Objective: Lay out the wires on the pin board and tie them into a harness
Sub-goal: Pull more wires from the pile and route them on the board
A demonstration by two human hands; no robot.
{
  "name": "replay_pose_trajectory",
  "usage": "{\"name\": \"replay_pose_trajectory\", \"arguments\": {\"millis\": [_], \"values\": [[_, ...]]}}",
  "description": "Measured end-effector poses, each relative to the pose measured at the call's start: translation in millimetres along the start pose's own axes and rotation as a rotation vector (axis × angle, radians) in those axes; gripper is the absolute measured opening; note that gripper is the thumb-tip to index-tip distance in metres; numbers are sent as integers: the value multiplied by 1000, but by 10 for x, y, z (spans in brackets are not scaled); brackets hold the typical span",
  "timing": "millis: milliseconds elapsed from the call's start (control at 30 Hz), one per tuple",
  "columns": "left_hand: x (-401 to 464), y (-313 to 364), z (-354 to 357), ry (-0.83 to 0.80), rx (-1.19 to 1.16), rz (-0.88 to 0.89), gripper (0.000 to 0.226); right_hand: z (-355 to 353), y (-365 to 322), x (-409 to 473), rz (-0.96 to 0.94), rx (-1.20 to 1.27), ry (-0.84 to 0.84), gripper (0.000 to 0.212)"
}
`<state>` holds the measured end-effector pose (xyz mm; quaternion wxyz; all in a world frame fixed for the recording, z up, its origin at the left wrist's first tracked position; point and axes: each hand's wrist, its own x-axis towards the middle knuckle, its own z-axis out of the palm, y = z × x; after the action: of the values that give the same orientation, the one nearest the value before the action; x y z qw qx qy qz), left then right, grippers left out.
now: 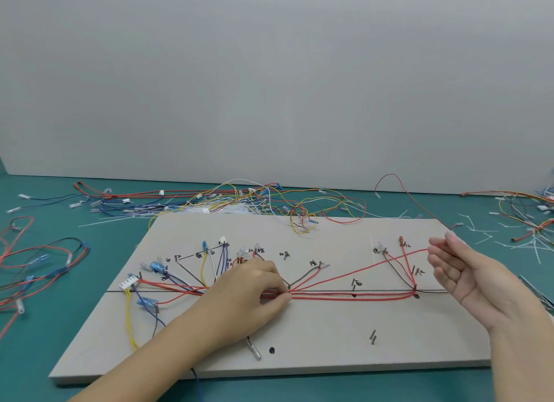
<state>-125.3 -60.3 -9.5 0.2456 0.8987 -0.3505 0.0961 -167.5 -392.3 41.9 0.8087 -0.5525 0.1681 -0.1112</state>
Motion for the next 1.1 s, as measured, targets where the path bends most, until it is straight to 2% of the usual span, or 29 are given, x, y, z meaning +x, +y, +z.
{"name": "replay_pose_trajectory", "arguments": {"millis": [167,367,667,933,1100], "values": [[7,0,-10,8,6,-8,23,-34,14,-14,49,-179,52,28],[4,5,-3,18,17,-7,24,-29,135,-12,106,-606,126,26],[0,20,-16,11,45,1,27,-141,228,122,15,-792,367,18],[5,26,-9,8,57,-5,29,-61,260,227,-78,-745,399,7],[4,32,-12,7,69,-8,32,-3,278,223,-85,-542,371,6]]}}
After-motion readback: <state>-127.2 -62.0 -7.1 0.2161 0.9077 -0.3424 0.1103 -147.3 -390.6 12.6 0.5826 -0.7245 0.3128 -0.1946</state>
